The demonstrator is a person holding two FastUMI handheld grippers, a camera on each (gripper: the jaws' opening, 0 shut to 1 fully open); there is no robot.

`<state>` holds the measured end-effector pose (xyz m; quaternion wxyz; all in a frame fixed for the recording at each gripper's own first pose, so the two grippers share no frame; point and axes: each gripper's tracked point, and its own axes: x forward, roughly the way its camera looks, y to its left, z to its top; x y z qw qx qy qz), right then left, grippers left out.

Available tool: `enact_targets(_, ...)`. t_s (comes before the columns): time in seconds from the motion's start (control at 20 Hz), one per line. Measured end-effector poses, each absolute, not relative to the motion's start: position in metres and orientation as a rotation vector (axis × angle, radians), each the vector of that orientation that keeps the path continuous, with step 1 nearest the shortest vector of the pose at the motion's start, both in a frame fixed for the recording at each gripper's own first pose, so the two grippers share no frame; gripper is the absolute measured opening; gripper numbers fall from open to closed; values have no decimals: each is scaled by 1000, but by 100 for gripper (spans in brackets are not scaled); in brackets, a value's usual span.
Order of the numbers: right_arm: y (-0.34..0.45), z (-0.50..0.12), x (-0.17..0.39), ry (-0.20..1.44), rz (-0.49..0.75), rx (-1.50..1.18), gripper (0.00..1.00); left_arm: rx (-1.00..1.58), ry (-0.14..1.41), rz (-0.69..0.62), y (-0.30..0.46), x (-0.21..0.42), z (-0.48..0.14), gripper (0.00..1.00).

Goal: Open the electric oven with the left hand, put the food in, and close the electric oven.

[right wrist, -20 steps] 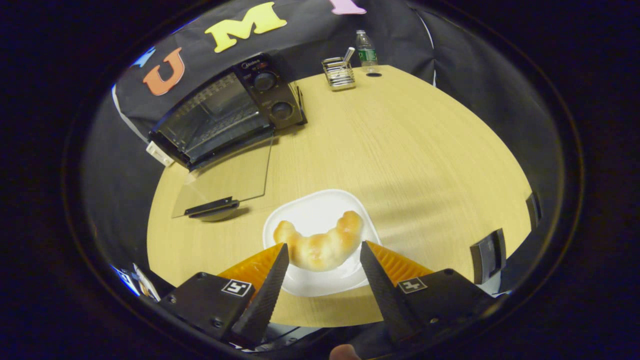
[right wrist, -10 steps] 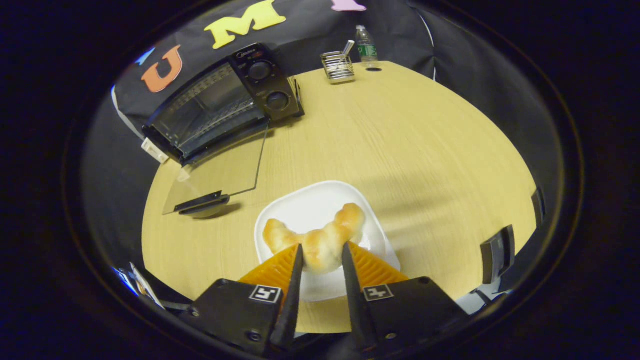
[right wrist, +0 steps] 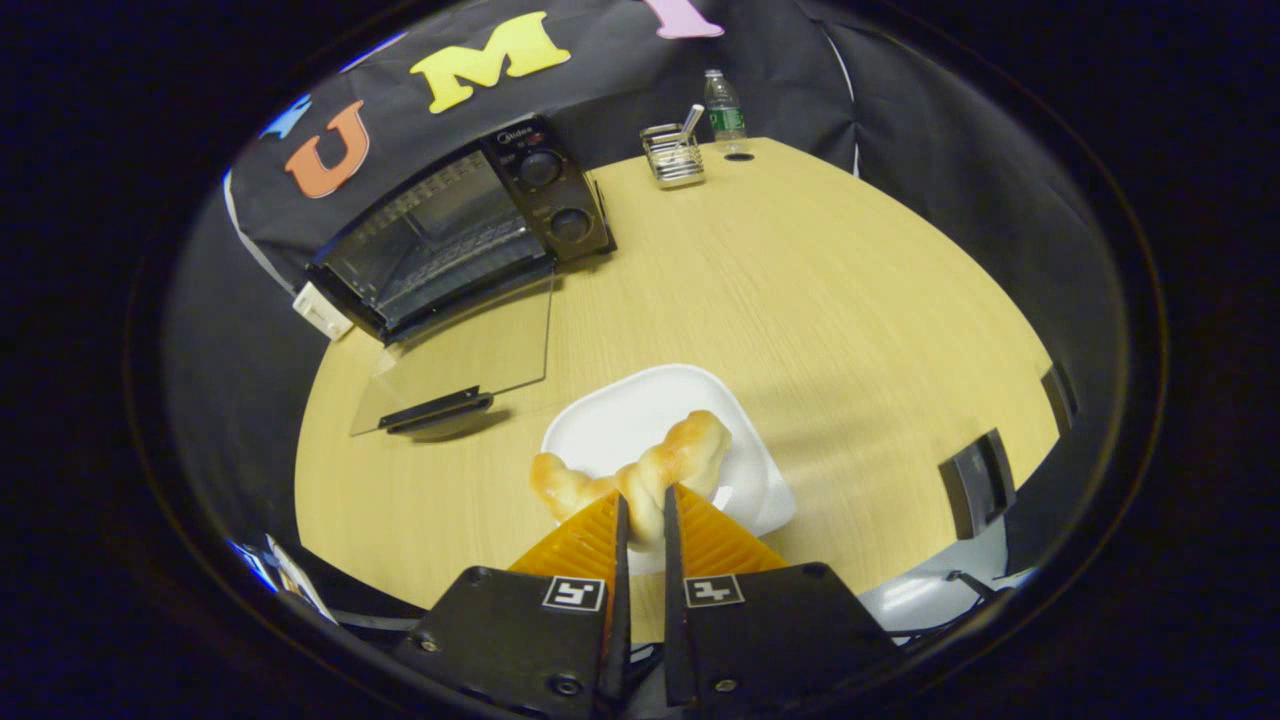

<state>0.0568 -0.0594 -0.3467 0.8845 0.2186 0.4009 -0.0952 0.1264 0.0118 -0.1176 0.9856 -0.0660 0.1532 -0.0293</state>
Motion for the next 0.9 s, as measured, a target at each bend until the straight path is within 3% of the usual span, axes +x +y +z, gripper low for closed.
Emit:
enact_targets(0.2, -45, -302, 58, 767, -164, 451, 14, -140, 330, -57, 12, 121, -127, 95)
enact_targets(0.45, -20, -243, 118, 641, -87, 393, 14, -144, 347, -18, 21, 122, -127, 95)
enact_targets(0.9, 40, -239, 245, 554, -1, 516, 17, -146, 386, 132, 41, 129, -112, 95)
